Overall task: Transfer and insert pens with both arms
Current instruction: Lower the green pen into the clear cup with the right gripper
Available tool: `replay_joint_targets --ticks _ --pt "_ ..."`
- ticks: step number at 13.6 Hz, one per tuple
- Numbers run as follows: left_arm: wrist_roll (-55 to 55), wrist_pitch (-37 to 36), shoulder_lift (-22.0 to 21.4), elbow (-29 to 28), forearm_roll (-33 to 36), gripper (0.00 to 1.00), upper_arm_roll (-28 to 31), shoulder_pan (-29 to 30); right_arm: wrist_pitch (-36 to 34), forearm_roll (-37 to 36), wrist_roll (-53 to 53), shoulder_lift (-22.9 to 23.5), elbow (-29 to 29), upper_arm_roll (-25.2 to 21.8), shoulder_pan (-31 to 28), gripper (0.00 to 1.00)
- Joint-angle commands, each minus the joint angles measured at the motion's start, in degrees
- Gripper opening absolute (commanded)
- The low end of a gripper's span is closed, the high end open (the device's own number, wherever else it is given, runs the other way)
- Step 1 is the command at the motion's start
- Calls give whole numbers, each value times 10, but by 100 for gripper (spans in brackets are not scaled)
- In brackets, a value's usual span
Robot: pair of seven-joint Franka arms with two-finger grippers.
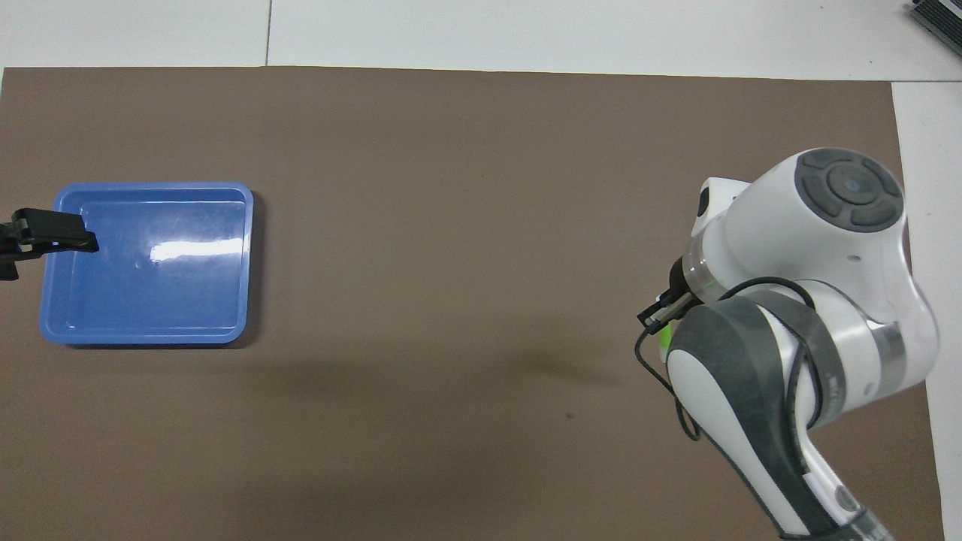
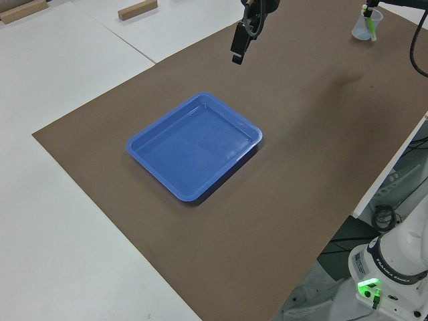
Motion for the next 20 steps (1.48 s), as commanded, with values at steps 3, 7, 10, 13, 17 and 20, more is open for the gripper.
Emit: replay_joint_targets --ticks 3,7,10,13,17,20 --pt "8 -8 -7 2 10 100 -5 1 -28 -105 -155 -28 -12 7 -42 0" --pt "8 -35 9 32 10 100 -4 -21 50 -137 -251 -32 -48 7 -84 0" --pt "12 -91 29 92 42 100 54 -94 160 -137 -315 -41 -107 8 -136 0" --pt "21 -93 33 100 42 100 74 -111 192 -130 -295 -41 -125 8 -131 0" --pt "22 -85 35 95 34 100 73 -122 197 -122 -265 -40 -124 9 -127 0" --pt "22 -80 38 99 10 100 73 -119 205 -94 -265 -40 -127 9 -131 0"
